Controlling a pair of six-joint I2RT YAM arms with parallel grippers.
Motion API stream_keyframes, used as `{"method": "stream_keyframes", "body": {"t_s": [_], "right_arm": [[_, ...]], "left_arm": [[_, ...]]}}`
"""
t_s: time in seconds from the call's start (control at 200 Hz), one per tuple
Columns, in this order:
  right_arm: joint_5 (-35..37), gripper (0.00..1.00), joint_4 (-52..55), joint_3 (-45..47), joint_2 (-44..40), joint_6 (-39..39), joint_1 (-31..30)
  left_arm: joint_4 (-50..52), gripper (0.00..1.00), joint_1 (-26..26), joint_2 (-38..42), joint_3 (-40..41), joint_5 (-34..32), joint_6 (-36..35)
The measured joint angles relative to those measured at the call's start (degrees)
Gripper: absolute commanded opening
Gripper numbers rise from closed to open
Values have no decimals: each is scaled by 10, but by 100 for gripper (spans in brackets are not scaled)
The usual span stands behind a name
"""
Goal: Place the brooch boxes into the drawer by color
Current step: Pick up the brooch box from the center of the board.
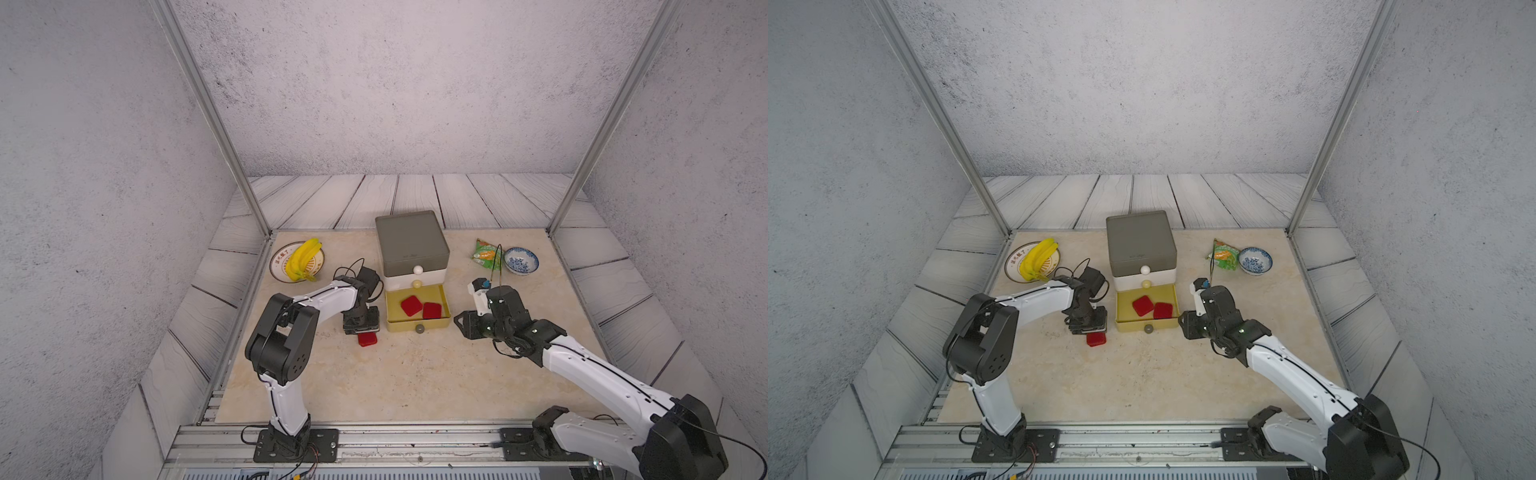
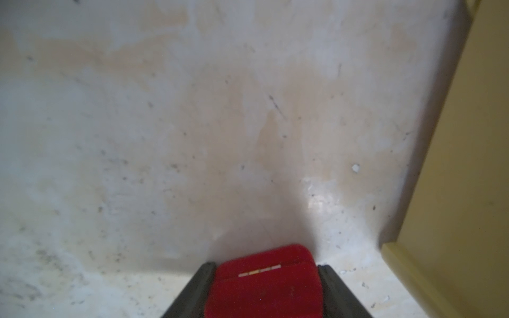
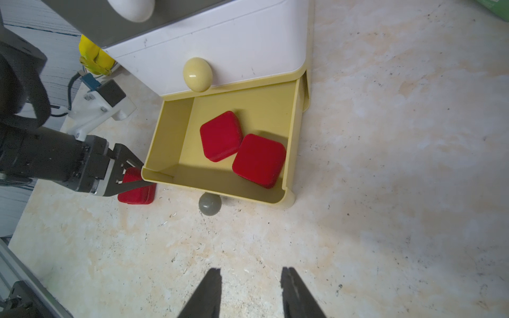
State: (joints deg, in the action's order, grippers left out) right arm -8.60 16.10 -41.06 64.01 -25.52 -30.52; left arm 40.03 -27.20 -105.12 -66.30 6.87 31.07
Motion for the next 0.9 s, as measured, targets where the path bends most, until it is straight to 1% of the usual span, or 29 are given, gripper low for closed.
{"method": "stream_keyframes", "body": {"t_s": [0.14,0.25,0.325,0.45,0.555,0.726,0.896], "right_arm": [[-14,42,-1,0,0,-4,0],[-47,42,-24,9,-1,-16,0],[-87,44,-62,26,-4,-34,0],[-155,52,-156,64,-7,-90,-1],[-191,58,-229,76,-4,-138,-6],[-214,64,-322,51,22,-191,-30],[-212,66,-365,-4,77,-203,-76]], "left_arm": [[14,43,0,17,3,-4,0],[28,44,0,54,3,-9,0],[45,45,0,90,-4,-9,0],[71,45,0,146,-44,1,0],[75,45,0,186,-79,16,3],[82,45,-8,226,-109,35,11],[88,46,-16,229,-114,45,20]]}}
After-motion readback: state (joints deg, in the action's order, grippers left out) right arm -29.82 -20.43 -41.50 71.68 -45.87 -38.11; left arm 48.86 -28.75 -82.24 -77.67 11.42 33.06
